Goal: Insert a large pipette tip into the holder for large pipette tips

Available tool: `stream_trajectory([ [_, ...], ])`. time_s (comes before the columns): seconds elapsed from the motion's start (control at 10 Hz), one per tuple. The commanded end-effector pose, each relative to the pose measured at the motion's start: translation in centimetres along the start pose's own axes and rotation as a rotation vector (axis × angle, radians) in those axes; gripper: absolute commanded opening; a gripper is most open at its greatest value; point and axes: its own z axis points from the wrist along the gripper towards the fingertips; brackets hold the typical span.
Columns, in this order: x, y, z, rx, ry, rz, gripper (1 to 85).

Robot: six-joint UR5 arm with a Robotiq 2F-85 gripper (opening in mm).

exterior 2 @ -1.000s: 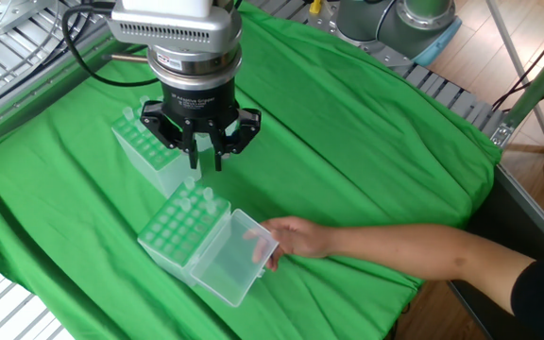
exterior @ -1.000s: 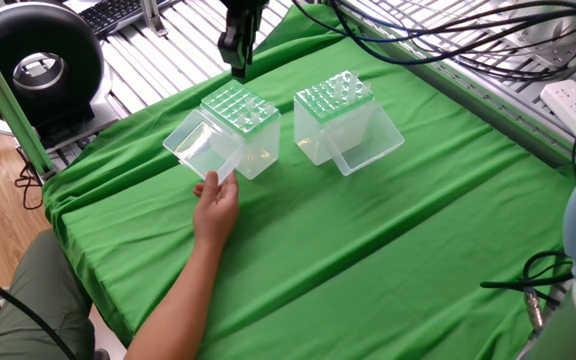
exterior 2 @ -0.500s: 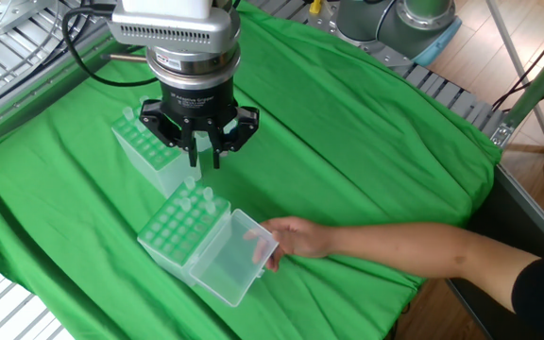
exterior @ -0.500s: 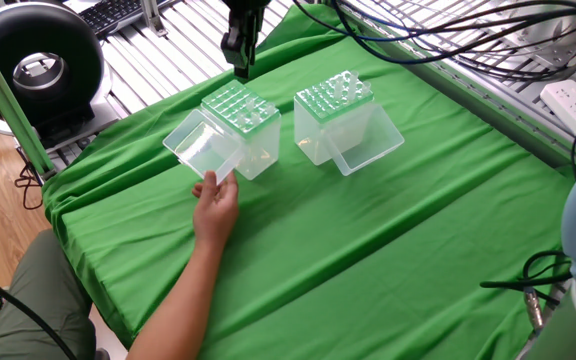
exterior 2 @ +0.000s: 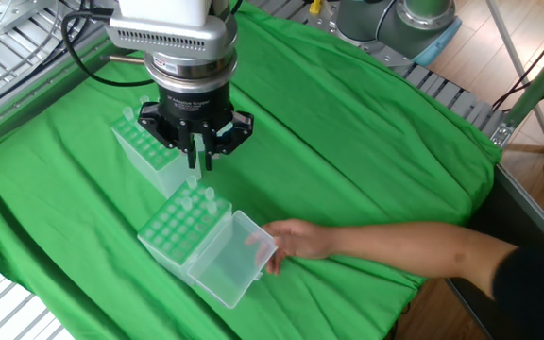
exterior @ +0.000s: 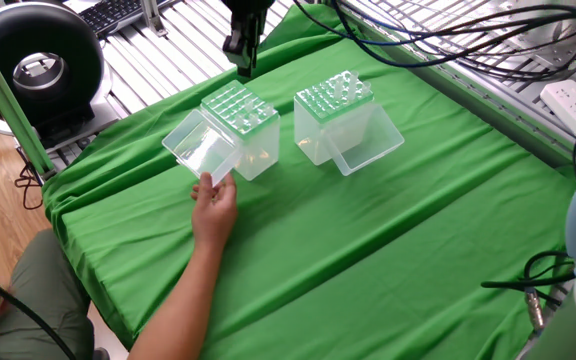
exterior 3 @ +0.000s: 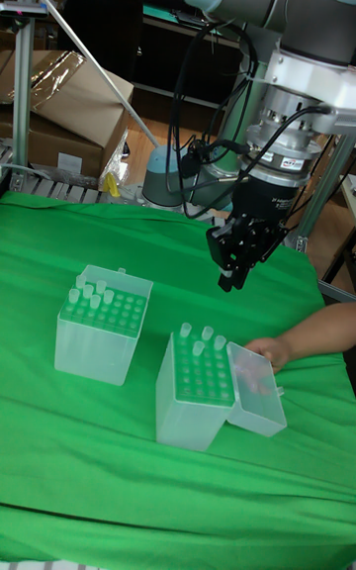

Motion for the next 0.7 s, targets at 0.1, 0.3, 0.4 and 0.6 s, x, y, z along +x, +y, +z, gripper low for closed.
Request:
stream_trajectory([
  [0.1,1.0,-2.6,-0.1,0.007,-0.015,-0.006,24.0],
  [0.3,2.2,-4.8,-0.7,-0.002,-0.017,-0.032,23.7],
  [0.4,2.9,-6.3,-0.9,-0.012,-0.026,-0.051,23.3],
  [0.6,4.7,-8.3,-1.4,-0.018,-0.032,-0.070,23.3],
])
